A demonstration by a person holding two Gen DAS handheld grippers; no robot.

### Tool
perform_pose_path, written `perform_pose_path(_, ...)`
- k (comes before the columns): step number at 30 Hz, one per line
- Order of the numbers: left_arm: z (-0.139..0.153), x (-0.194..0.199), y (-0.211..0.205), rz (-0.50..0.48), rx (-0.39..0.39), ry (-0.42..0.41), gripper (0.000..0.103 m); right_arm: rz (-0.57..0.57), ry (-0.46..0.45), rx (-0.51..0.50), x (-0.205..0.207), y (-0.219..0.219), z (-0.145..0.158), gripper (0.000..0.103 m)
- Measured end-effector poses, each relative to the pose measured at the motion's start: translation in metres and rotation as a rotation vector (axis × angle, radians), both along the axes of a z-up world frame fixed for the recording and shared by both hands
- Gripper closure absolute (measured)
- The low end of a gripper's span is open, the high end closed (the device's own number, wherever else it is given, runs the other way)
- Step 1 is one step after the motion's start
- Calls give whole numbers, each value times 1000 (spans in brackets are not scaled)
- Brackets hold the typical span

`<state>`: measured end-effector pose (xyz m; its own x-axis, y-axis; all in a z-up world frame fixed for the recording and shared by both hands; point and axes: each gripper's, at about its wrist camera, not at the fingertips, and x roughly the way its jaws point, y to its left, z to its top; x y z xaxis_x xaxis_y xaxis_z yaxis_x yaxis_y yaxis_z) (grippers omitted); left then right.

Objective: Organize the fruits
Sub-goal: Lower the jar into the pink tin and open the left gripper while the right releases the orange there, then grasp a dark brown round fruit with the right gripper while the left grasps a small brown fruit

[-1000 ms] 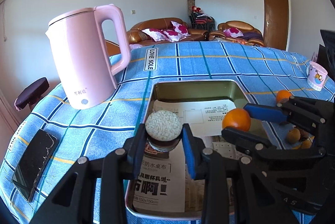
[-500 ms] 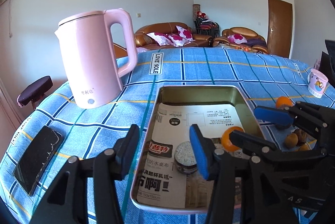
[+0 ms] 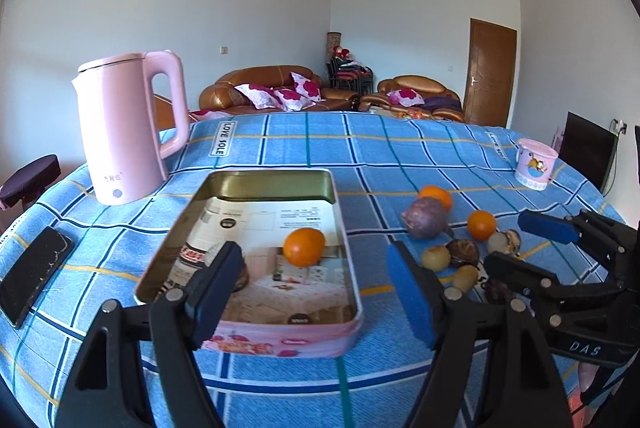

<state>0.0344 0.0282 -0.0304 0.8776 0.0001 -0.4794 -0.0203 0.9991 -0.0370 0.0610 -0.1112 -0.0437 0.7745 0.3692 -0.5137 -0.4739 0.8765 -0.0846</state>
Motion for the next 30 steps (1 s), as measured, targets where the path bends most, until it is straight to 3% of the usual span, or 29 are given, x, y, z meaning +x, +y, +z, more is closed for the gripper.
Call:
perform_pose_path(8,-7,4,-35,-60,24,36,26,-107,60,21,-1,-50,-23,38)
perform_pose_path(15,-14,13,-46,-80,47,69,26,-59,118,34,8,-44,-31,38)
perform_pose_path(21,-14,16,-55,-108,41,83,26,-14,234,29,24,-40,-41,38)
perform_pose_path(23,-13,17,-57,-116,42,85,26,3,281,28,29,-38,-45,44)
perform_pose_path(24,-13,17,-58,-118,45,84,26,12,290,23,30,-37,-46,59)
perform_pose_path(25,-12,17,-59,-120,47,84,26,19,297,20,30,-36,-47,63)
perform_pose_path(30,-14,22,-67,-156,45,104,26,-27,234,63,23,-48,-40,64)
